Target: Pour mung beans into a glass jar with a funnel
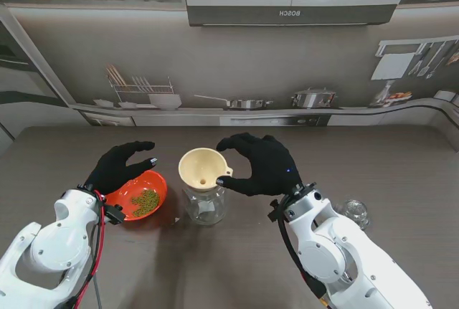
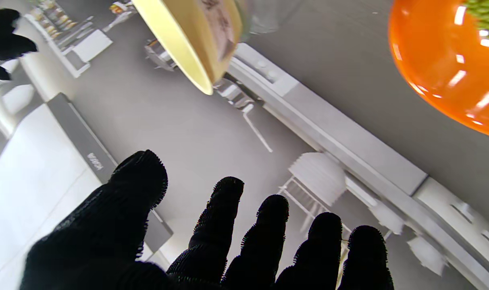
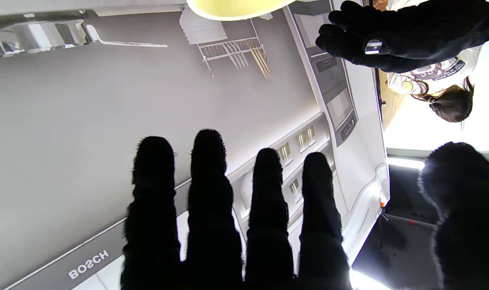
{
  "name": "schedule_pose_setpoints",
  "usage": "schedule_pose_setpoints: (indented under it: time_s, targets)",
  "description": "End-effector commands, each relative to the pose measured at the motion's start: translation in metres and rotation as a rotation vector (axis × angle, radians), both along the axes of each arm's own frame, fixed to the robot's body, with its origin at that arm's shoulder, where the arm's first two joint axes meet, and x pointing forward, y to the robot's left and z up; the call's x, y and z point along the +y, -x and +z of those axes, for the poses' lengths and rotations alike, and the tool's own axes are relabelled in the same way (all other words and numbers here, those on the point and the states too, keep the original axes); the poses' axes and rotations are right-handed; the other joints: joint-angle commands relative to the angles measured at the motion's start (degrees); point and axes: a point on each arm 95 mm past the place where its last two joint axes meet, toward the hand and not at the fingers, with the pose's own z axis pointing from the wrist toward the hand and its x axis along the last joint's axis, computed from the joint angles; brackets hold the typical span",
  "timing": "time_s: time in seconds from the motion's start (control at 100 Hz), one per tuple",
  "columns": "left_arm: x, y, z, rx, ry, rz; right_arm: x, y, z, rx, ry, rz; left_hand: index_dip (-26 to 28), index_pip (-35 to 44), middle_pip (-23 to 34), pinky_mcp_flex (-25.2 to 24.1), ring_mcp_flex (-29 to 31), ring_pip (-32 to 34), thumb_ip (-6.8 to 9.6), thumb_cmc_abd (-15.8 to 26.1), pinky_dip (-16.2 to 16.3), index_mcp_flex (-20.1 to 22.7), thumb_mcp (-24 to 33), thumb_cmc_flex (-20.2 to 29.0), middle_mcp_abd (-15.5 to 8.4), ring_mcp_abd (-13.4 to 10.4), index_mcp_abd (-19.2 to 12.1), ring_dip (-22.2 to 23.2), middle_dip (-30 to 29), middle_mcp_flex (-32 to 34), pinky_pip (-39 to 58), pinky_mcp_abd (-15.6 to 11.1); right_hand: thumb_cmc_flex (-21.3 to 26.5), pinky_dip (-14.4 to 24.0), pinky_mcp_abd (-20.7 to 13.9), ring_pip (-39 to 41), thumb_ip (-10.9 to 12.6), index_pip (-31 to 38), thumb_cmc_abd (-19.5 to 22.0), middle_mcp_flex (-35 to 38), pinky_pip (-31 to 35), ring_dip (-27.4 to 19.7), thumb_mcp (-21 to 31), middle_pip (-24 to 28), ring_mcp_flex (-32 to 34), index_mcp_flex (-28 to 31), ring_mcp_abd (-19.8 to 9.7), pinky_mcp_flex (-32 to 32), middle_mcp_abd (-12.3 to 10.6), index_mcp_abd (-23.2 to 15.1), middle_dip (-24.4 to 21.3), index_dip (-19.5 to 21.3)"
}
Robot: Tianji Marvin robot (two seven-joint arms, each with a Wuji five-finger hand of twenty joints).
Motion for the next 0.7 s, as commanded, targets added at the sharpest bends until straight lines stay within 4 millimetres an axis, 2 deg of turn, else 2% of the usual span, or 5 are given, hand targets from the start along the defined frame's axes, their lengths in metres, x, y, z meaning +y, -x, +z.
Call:
schedule_pose_setpoints:
  time_s: [0.0, 0.3, 0.69]
  targets:
    - [0.012, -0.005, 0.001, 0.03, -0.023, 0.008, 0.002, 0.001, -0.003, 0.02, 0.004, 0.009, -0.06, -0.24, -0.27, 0.15, 0.08, -0.65, 1.53, 2.79, 1.0, -0.97, -1.11, 0.53, -0.76, -0.1, -0.92, -0.15, -0.39, -0.35, -0.55, -0.39, -1.73, -0.16, 1.76, -0.88, 1.55, -1.28, 1.1, 0.98, -0.82, -0.22, 0.8, -0.79, 1.24, 0.67, -1.03, -0.25, -0.84, -0.51, 0.44, -0.36]
    - [0.047, -0.037, -0.012, 0.151, -0.126, 0.056, 0.0, 0.0, -0.004, 0.033, -0.002, 0.009, -0.13, -0.5, -0.35, 0.51, -0.42, -0.45, 1.54, 0.49, 1.09, -2.22, 0.61, 1.0, -2.08, -0.7, -1.35, -0.03, -0.27, -1.89, -0.37, -1.41, -1.86, -0.03, 1.77, -0.62, 1.52, -1.25, 1.18, 1.39, -0.8, 0.02, 0.9, -0.8, 1.75, 0.74, -1.05, -0.2, -0.68, -0.29, 0.53, -0.24]
    - [0.071, -0.073, -0.034, 0.266, -0.258, 0.041, 0.0, -0.001, -0.004, 0.049, -0.014, 0.01, -0.89, -1.78, -0.21, 0.01, -2.63, -0.09, 0.57, -6.51, 0.48, -6.66, 7.35, -0.3, -5.67, -3.9, -2.73, 0.02, -0.19, -5.5, -0.9, -4.76, -1.81, 0.06, 1.86, -0.42, 1.51, -1.14, 1.2, 1.59, -0.82, 0.22, 1.12, -0.91, 2.18, 0.92, -1.09, -0.15, -0.61, -0.1, 0.56, -0.17]
